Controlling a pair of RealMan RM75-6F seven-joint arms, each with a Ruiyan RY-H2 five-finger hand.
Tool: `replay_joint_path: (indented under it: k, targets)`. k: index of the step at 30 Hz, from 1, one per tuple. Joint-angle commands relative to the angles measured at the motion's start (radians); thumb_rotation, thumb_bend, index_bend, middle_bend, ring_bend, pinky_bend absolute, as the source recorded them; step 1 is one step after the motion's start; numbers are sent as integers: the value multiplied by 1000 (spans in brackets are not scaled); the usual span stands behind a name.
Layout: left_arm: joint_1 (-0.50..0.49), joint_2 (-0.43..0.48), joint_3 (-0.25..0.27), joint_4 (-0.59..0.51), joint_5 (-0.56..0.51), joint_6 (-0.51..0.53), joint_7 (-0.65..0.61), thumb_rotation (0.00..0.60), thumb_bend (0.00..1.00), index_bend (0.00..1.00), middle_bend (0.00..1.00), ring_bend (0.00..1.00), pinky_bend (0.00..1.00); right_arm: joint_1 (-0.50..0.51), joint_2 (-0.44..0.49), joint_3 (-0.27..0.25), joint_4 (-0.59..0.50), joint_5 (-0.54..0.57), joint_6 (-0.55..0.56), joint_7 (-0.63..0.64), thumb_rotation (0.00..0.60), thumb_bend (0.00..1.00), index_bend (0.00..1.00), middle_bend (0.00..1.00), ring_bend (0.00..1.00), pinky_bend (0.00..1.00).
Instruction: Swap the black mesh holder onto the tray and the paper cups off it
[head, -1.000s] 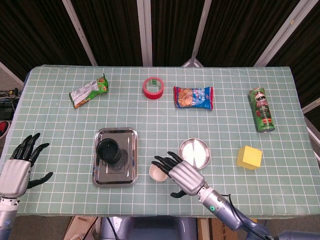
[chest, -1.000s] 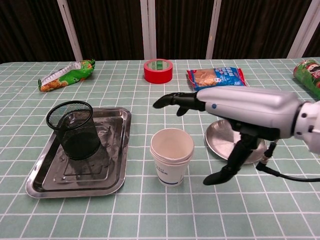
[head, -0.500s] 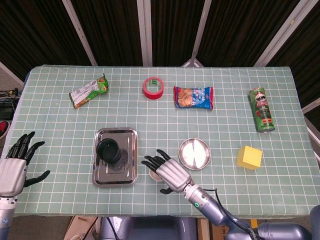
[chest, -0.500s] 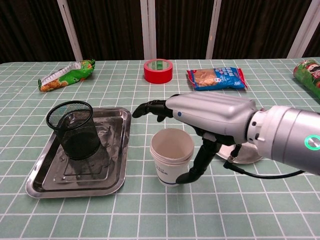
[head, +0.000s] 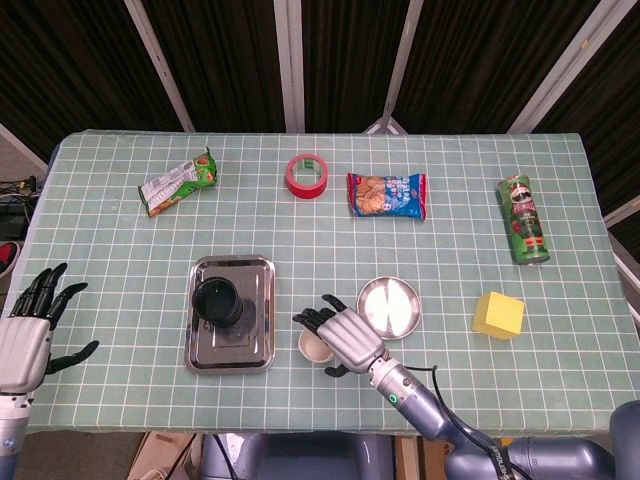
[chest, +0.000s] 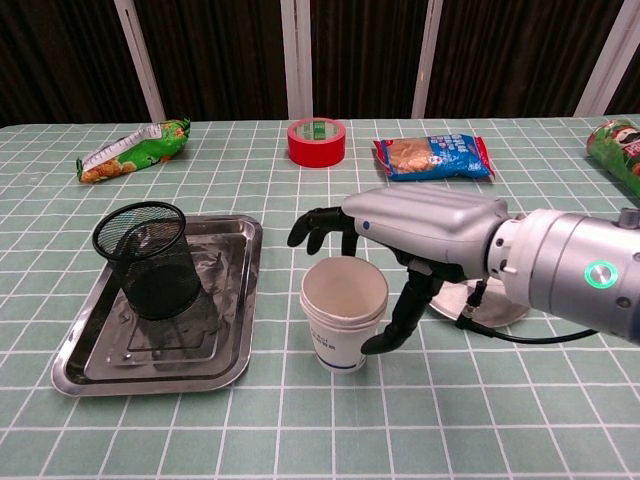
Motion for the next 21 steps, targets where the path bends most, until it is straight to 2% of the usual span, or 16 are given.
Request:
replay_joint_path:
  k: [1,9,14,21]
  targets:
    - [2,2,-2,-3,0,-4,-2,600,0,222,0,0,146,6,-10,-5,15,-13,15,-9,600,24,249,310,394,157]
    - [10,2,-12,-3,7,-4,-5,600,0,230,0,0,146,12,-33,-18,41,-29,46,-5,600,98,345,395,468,221]
    - [12,3,-17,-4,6,-9,-8,600,0,236,0,0,146,10,-30,-20,42,-43,65,6,600,112,378,415,483,238]
    - [17,4,-25,-2,6,-12,-12,600,0,236,0,0,146,3,74,17,-20,-24,95,16,600,112,378,420,483,238]
